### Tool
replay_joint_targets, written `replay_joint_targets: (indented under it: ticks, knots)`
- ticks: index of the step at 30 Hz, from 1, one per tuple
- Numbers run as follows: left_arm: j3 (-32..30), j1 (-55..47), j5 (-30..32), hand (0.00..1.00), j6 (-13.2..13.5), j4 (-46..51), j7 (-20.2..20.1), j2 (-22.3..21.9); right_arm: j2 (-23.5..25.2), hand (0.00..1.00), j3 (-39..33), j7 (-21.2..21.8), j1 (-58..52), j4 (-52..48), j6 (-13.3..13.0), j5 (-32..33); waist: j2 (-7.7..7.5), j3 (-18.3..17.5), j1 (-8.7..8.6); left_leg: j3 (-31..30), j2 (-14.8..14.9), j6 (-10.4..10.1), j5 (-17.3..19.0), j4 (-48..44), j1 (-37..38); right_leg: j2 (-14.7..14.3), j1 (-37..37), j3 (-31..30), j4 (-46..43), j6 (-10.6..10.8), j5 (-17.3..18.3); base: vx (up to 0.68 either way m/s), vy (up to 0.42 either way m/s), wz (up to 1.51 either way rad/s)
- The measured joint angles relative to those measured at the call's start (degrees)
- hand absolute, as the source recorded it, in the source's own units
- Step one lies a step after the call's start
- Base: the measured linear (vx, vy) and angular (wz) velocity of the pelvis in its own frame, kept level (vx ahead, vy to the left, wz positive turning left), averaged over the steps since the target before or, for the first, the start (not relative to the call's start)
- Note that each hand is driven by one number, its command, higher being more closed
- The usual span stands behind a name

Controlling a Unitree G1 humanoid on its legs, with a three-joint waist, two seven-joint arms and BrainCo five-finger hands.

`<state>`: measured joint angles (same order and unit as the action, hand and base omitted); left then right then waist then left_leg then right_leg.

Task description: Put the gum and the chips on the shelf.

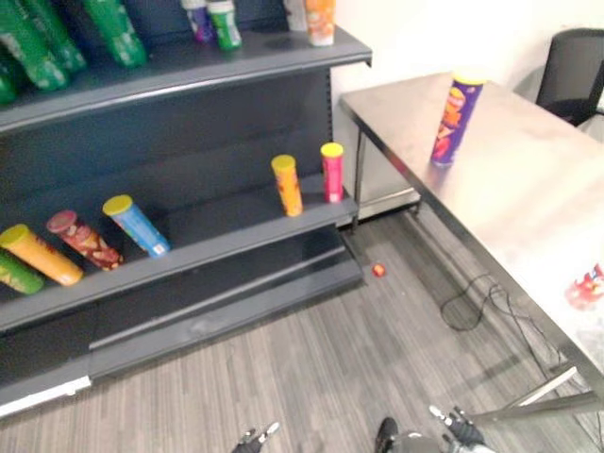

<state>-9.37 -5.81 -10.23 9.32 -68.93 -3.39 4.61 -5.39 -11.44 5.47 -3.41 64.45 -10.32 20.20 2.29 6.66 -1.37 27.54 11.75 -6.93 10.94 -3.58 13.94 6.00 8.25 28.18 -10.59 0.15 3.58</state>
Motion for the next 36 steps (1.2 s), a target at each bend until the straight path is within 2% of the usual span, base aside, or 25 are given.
replay_joint_targets:
  ticks: [1, 2, 6, 7, 8, 10, 11, 12, 13, 14, 15, 16, 17, 19, 22, 24, 25, 26, 27, 28, 30, 32, 33, 34, 36]
  knots:
    - [0.0, -0.3, 0.0, 0.0, 0.0, 0.5, 0.0, 0.1, 0.1, 0.0, 0.0, 0.0, -0.1, 0.0, 0.0, 0.0, 0.08, -0.1, -0.06, 0.0, -0.1, 0.0, 0.0, 0.0, -0.3, 0.2, -0.3, 0.8, 1.0, 0.5, -0.4, -0.06, 0.173, -0.01]
    - [-0.1, -0.6, -0.1, 0.0, 0.0, 1.2, 0.2, 0.3, 0.1, 0.0, -1.8, -0.1, -0.4, 0.7, 0.1, 0.0, -0.11, -0.3, -0.01, 0.2, -0.7, 0.1, -0.1, 0.3, -2.3, 0.3, -0.5, 2.7, 6.0, 1.5, -3.4, -0.05, 0.177, -0.04]
    - [0.0, -0.5, -0.1, 0.0, -0.1, 1.2, 0.6, 0.2, 0.0, 0.0, -2.4, -0.1, -0.4, 0.8, 0.1, 0.1, 0.21, -0.3, -0.22, 1.1, -1.7, -0.5, -1.1, -0.8, -2.7, 0.2, -1.0, 2.3, 8.7, 0.4, -7.2, 0.02, 0.087, -0.14]
    - [0.0, -0.4, -0.2, 0.0, -0.1, 1.2, 0.6, 0.3, 0.0, 0.0, -2.6, 0.0, -0.4, 0.9, 0.1, 0.1, 0.12, -0.3, -0.07, 1.8, -1.5, -0.6, -1.1, -2.6, -3.1, 0.4, -0.3, 1.7, 7.1, -0.2, -6.3, 0.04, 0.018, -0.43]
    - [-0.1, -0.4, -0.3, 0.0, -0.2, 1.2, 0.7, 0.7, 0.3, 0.0, -3.1, 0.0, -0.4, 1.8, 0.1, 0.5, -0.34, -0.4, -0.18, 2.8, -0.8, -0.7, -1.1, -8.9, -4.6, 1.5, 0.7, 0.1, 3.5, -0.9, -3.7, 0.07, -0.053, -0.67]
    - [-0.2, -0.7, -2.1, 0.0, -0.6, 1.2, 0.7, 0.8, -0.1, 0.0, -4.3, -0.1, -1.1, 2.0, 0.2, 1.3, -0.21, -0.4, -0.28, 3.2, 3.5, -1.7, -2.3, -24.9, -8.3, 1.7, -0.2, -2.2, 0.9, -1.3, -1.3, 0.12, -0.087, -0.74]
    - [-0.7, -0.8, -2.7, 0.0, -0.7, 1.2, 0.7, 0.4, -0.7, 0.0, -4.6, -0.1, -1.9, 2.2, 0.2, 1.3, 0.48, -0.1, -0.3, 2.6, 6.1, -1.6, -5.0, -32.1, -9.8, 0.9, -1.4, -3.5, 0.2, -1.5, -0.4, 0.19, -0.108, -0.86]
    - [-1.7, -1.0, -4.1, 0.0, -0.8, 1.2, 0.7, -0.4, -1.1, 0.0, -6.2, -0.2, -3.1, 2.3, 0.3, 1.4, 0.85, 0.1, -0.24, 1.0, 8.2, 1.5, -11.0, -39.2, -11.2, -0.4, -2.8, -5.8, -0.4, -1.7, 0.3, 0.27, -0.112, -1.28]
    - [-3.0, -1.5, -5.7, 0.0, -0.8, 1.1, 0.6, -0.9, -1.0, 0.0, -7.7, -0.4, -4.1, 2.8, 0.4, 1.8, 0.87, 0.1, -0.15, -1.8, 8.8, 3.3, -19.3, -44.1, -12.9, -1.4, -4.1, -9.3, -0.5, -2.3, 1.0, 0.28, -0.052, -1.35]
    - [-3.9, -1.8, -6.5, 0.0, -0.7, 1.1, 0.5, -0.8, -0.7, 0.0, -8.7, -0.4, -4.6, 2.8, 0.4, 2.3, 0.99, 0.1, 0.04, -3.1, 8.9, 3.1, -20.5, -46.7, -13.9, -1.6, -4.7, -11.7, -0.3, -2.6, 1.3, 0.3, -0.01, -1.57]
    - [-5.7, -2.0, -7.1, 0.0, -0.7, 1.3, 0.3, -1.4, -0.6, 0.0, -11.5, -0.8, -4.5, 2.9, 0.9, 2.4, 1.19, 0.2, 0.02, -5.4, 8.6, 1.6, -13.1, -51.2, -17.1, -2.7, -4.6, -15.2, -0.2, -3.2, 1.7, 0.23, 0.015, -1.29]
    - [-6.6, -1.9, -7.2, 0.0, -0.7, 1.3, 0.2, -1.8, -0.4, 0.0, -13.1, -1.0, -4.6, 3.0, 1.3, 2.4, 1.06, 0.2, 0.02, -6.3, 8.1, 1.9, -10.2, -52.3, -18.8, -3.2, -4.8, -16.8, 0.2, -3.6, 1.9, 0.25, -0.009, -1.46]
    - [-7.5, -1.9, -7.4, 0.0, -0.7, 1.8, -0.1, -1.8, -0.2, 0.0, -15.6, -1.3, -5.1, 3.2, 1.7, 2.4, 0.59, 0.5, 0.01, -7.2, 7.1, 2.4, -5.5, -52.3, -21.1, -3.7, -6.2, -19.6, 1.4, -3.8, 2.0, 0.23, -0.01, -1.11]
    - [-7.9, -2.4, -7.5, 0.0, -0.6, 2.9, -0.3, -1.9, -0.4, 0.0, -19.1, -1.4, -6.2, 3.5, 2.0, 2.4, 0.06, 0.6, 0.06, -8.4, 5.7, 2.3, -1.7, -45.4, -22.9, -4.0, -9.3, -23.7, 3.0, -3.2, 2.5, 0.26, 0.034, -1.22]
    - [-9.0, -3.0, -7.5, 0.0, -0.3, 4.0, -0.2, -2.4, 0.1, 0.0, -19.5, -1.5, -6.6, 2.5, 2.1, 2.4, -0.08, 0.6, 0.06, -13.2, 5.1, 2.4, -1.3, -29.5, -22.9, -4.1, -11.1, -29.3, 2.5, -1.4, 4.5, 0.22, 0.16, -1.04]
    - [-10.3, -2.8, -7.5, 0.0, 0.1, 4.0, -0.1, -2.7, 1.5, 0.0, -19.5, -1.4, -6.6, 0.4, 2.0, 2.4, -0.2, 0.5, 0.06, -20.7, 3.7, 2.4, -2.1, -17.0, -22.6, -3.7, -10.8, -34.4, 0.6, 0.2, 6.4, 0.28, 0.326, -1.07]
    - [-10.5, -2.9, -7.5, 0.0, 0.1, 4.1, -0.1, -2.8, 1.8, 0.0, -19.4, -1.4, -6.6, 0.2, 2.0, 2.4, -0.23, 0.5, 0.12, -22.2, 3.4, 2.4, -2.7, -14.6, -22.5, -3.5, -10.6, -35.4, -0.1, 0.9, 7.1, 0.27, 0.369, -0.92]
    - [-10.7, -3.1, -7.5, 0.0, 0.1, 4.0, -0.1, -3.4, 2.1, 0.0, -19.0, -1.3, -6.8, -0.4, 2.0, 2.4, 0.08, 0.3, 0.13, -24.7, 2.5, 2.1, -4.0, -10.3, -21.4, -3.1, -10.1, -37.4, -1.5, 2.4, 8.6, 0.22, 0.323, -0.83]
    - [-10.7, -3.6, -7.5, 0.0, 0.1, 4.0, -0.1, -4.2, 1.8, 0.0, -19.0, -1.2, -7.0, -0.7, 2.0, 2.4, 1.25, -0.5, 0.13, -26.4, 2.2, 2.0, -4.7, -7.1, -20.3, -3.3, -9.4, -38.6, -2.8, 3.8, 9.9, 0.28, 0.439, -0.98]
    - [-11.7, -4.1, -7.5, 0.0, 0.1, 4.1, -0.2, -3.7, 2.6, 0.0, -19.2, -1.3, -6.9, -0.3, 2.2, 2.4, 0.39, -1.4, 0.16, -25.1, 0.8, -2.2, -6.2, -7.9, -19.4, -1.6, -9.3, -40.5, -4.2, 4.7, 11.0, 0.29, 0.427, -0.89]
    - [-11.5, -5.2, -7.4, 0.0, 0.3, 4.9, 0.0, -2.6, 5.5, 0.0, -19.1, -0.8, -7.2, 0.0, 2.2, 2.3, -2.08, -3.5, 0.6, -20.1, -1.1, -1.3, -4.1, -8.5, -18.3, 1.9, -8.6, -37.5, -4.1, 6.2, 9.3, 0.33, 0.403, -0.97]
    - [-11.2, -5.1, -6.7, 0.0, 0.5, 4.3, 0.0, -1.4, 7.0, 0.0, -19.8, -0.3, -6.9, 0.8, 2.1, 2.3, -3.35, -4.5, 0.62, -17.6, -2.5, -0.3, -1.8, -10.0, -17.3, 4.1, -9.7, -37.3, -1.0, 7.7, 7.1, 0.22, 0.275, -0.77]
    - [-10.5, -4.1, -6.2, 0.0, 0.4, 2.4, 0.2, -0.7, 6.9, 0.0, -20.1, -0.1, -6.8, 1.4, 2.1, 2.3, -3.39, -5.1, 0.25, -15.6, -3.2, 0.5, -0.9, -9.9, -16.4, 4.9, -9.4, -38.0, 0.5, 7.8, 5.0, 0.16, 0.266, -0.7]
    - [-9.0, -3.0, -5.0, 0.0, 0.1, 0.5, 0.5, -0.3, 6.9, 0.0, -21.7, -0.1, -6.5, 1.8, 2.1, 2.3, -2.65, -5.7, 0.2, -13.5, -3.8, 1.1, -0.7, -8.7, -15.5, 5.2, -8.5, -38.7, 1.9, 7.6, 2.0, 0.16, 0.304, -0.79]
    - [-7.2, -2.7, -4.2, 0.0, 0.1, -0.1, 0.6, 0.0, 6.4, 0.0, -21.9, -0.1, -5.8, 2.2, 2.1, 2.3, -1.99, -5.8, 0.22, -11.3, -4.0, 1.2, -0.7, -7.4, -14.6, 5.2, -7.3, -39.5, 3.2, 7.4, -0.9, 0.08, 0.212, -0.83]
